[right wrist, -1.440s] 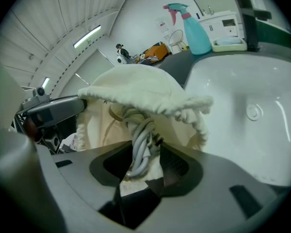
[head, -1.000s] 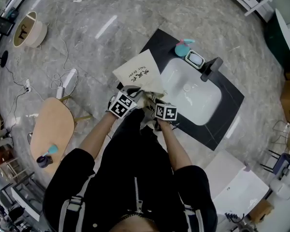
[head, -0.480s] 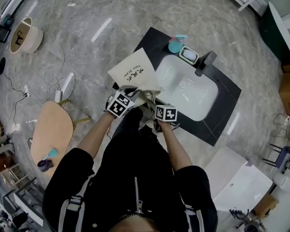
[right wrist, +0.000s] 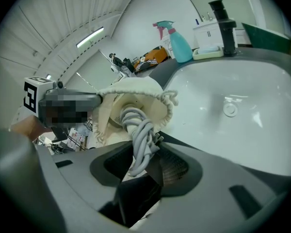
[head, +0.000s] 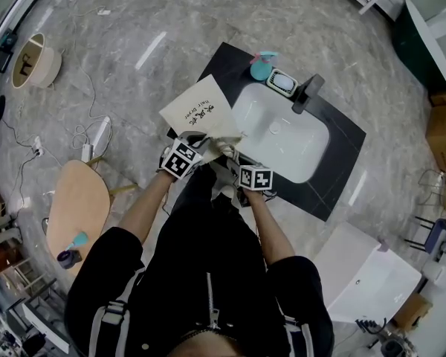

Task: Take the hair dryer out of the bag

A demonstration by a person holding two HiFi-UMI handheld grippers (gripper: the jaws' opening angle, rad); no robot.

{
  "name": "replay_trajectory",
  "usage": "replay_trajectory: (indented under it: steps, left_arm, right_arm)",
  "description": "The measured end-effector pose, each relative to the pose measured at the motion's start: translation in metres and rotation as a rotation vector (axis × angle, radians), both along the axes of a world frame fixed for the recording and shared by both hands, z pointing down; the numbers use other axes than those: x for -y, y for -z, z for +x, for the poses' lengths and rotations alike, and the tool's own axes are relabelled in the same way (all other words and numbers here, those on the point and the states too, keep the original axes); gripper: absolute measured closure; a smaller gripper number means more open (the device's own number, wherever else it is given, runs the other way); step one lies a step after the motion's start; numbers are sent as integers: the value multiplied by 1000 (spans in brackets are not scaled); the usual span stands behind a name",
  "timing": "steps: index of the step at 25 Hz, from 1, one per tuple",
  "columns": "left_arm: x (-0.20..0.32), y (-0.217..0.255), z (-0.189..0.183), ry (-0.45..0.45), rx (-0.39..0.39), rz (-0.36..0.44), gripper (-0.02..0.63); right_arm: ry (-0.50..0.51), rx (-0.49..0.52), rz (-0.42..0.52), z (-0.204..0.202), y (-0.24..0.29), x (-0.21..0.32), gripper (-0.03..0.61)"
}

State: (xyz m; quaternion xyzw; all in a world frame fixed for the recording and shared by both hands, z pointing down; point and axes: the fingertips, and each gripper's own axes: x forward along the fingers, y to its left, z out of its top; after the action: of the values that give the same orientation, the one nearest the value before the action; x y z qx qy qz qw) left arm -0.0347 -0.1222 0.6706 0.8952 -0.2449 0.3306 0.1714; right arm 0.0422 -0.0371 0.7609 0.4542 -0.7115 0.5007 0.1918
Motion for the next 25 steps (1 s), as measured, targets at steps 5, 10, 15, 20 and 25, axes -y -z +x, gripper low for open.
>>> replay_trajectory:
  steps: [5, 10, 15, 20, 25]
  left_arm:
    - [-2, -1, 3, -5, 5, -4, 563]
    - [-4, -3, 2, -2, 7, -13, 563]
    - [-5, -4, 0, 4, 4, -17, 563]
    - [-3, -6, -1, 5, 4, -18, 563]
    - [-3, -7, -2, 5, 5, -14, 563]
  right_arm:
    - [4, -1, -1, 10, -3, -8, 396]
    - [27, -3, -2, 16, -6, -16, 396]
    - [57, 1, -7, 24, -8, -27, 396]
    - [67, -10, -16, 32, -10, -33, 397]
    - [68, -27, -23, 43, -13, -38, 399]
